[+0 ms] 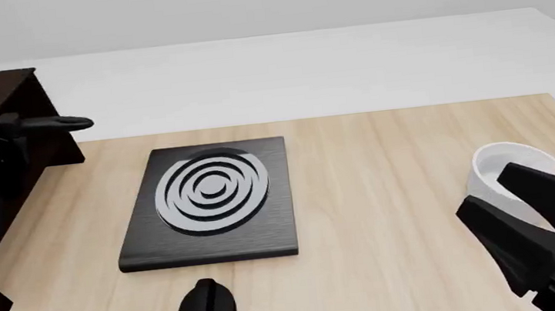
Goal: Put the frying pan on the cabinet shelf.
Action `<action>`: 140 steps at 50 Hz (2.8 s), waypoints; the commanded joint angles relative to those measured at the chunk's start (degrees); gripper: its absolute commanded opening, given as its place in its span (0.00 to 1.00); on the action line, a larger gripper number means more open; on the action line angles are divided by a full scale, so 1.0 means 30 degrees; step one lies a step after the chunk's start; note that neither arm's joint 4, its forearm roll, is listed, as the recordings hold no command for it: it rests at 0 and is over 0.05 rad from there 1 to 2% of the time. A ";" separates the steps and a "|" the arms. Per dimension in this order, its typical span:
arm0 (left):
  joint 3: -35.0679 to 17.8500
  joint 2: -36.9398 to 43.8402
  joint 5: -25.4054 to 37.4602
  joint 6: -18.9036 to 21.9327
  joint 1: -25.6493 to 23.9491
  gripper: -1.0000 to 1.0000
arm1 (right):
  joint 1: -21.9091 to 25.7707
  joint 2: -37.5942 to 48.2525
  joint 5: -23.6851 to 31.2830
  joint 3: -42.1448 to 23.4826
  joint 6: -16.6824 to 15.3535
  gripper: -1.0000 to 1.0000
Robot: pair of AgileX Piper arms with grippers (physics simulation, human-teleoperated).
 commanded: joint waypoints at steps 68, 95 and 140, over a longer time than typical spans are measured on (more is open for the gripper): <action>0.4524 -0.2765 -0.3619 0.0411 -0.0577 1.00 | 0.0255 0.0776 -0.0963 0.0668 0.0203 1.00; 0.7241 -0.6162 -0.3467 0.1250 -0.1496 1.00 | 0.0452 0.1000 -0.1030 0.0730 0.0155 1.00; 0.7784 -1.6481 0.7784 0.9228 -0.4477 1.00 | 0.0190 0.0229 -0.1293 0.1555 -0.0084 1.00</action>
